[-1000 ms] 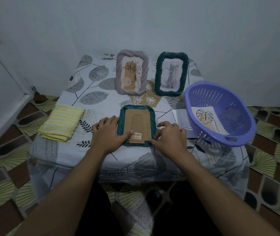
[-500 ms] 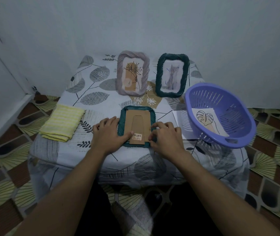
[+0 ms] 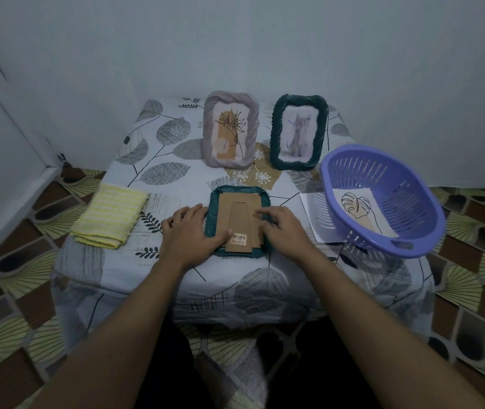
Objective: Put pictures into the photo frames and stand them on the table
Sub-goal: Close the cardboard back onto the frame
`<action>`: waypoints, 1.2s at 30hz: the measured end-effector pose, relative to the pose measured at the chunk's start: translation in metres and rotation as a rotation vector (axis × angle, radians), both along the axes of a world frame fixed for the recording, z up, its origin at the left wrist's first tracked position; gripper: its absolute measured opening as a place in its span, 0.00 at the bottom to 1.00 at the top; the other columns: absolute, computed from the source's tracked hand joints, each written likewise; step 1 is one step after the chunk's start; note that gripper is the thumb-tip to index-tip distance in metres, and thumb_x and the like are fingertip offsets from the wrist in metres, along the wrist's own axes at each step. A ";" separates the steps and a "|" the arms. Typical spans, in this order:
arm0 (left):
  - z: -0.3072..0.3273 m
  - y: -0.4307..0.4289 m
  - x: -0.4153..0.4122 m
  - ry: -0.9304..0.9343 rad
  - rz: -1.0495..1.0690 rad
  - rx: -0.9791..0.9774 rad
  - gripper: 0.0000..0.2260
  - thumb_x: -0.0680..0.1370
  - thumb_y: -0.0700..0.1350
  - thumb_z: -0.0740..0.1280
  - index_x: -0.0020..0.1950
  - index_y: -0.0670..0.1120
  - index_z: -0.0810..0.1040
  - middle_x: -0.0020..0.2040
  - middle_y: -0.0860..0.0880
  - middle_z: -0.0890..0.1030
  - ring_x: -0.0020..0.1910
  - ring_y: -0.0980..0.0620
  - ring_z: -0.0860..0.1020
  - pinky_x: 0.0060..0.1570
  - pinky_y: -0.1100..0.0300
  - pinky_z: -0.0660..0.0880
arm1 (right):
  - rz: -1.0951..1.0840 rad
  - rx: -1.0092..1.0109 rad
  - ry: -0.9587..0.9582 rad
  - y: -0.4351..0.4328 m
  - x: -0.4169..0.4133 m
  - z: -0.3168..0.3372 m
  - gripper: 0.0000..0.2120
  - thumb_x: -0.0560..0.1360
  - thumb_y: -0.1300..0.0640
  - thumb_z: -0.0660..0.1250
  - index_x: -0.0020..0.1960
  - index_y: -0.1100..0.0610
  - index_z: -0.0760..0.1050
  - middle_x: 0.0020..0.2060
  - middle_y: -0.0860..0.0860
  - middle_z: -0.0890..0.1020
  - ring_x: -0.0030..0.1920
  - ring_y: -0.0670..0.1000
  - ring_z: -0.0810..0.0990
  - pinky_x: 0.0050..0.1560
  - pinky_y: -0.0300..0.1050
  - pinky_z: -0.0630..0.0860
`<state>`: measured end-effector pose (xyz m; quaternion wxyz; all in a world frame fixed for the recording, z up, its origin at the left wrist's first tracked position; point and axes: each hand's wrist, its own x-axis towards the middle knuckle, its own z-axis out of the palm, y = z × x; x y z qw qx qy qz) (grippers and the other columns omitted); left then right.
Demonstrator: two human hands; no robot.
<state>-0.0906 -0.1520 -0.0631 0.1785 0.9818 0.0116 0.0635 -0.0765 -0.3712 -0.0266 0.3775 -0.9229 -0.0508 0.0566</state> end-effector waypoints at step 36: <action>0.087 -0.076 -0.002 -0.181 -0.166 -0.583 0.22 0.78 0.58 0.56 0.67 0.51 0.78 0.60 0.49 0.76 0.63 0.48 0.71 0.65 0.41 0.67 | -0.280 0.966 0.448 0.013 0.001 0.037 0.17 0.83 0.48 0.52 0.51 0.56 0.75 0.41 0.53 0.80 0.37 0.53 0.78 0.38 0.45 0.75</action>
